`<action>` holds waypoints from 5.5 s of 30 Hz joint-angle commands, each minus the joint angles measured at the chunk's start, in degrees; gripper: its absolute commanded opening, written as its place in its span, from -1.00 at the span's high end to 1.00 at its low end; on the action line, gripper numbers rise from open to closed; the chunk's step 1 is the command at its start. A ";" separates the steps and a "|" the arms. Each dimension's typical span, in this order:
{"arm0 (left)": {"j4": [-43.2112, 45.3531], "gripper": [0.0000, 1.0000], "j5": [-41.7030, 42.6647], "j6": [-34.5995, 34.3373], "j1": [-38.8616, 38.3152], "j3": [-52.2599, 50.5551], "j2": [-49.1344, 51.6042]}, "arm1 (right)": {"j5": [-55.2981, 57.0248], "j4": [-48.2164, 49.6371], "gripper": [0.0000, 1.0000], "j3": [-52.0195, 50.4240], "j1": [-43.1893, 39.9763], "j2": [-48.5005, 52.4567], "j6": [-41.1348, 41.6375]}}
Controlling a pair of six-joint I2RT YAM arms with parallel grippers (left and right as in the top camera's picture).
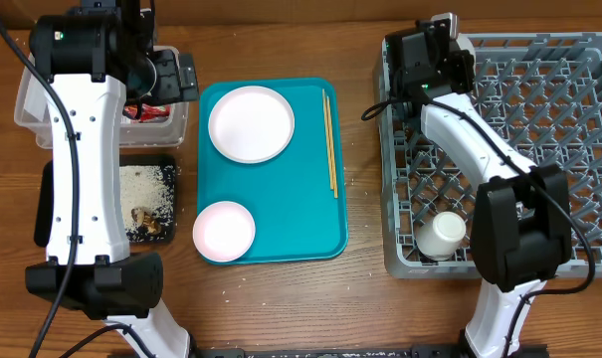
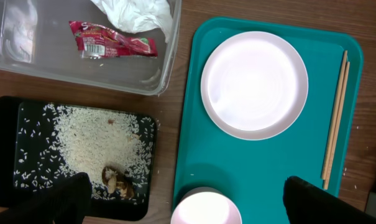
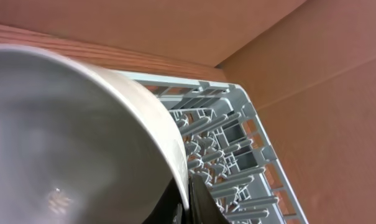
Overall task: Sort waste into correct bins and load items into the dishwasher
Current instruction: 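Carry the grey bowl right and set it tilted in the rack, then return the right gripper to the teal tray and grasp the pink bowl, then carry the pink bowl right and place it in the rack, then move the right gripper to the white plate and grasp its edge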
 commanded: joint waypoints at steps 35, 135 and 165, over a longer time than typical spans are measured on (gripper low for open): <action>0.11 -1.00 -0.31 -0.79 0.00 0.57 0.39 | 7.06 -3.82 -0.30 -0.07 9.09 4.33 0.15; 0.09 -1.00 -0.31 -0.79 0.00 0.57 0.39 | 10.84 -40.50 0.92 -12.55 11.47 -10.45 22.01; 0.11 -1.00 -0.31 -0.79 0.00 0.57 0.39 | -40.89 -37.55 -1.00 12.92 19.54 -10.47 21.99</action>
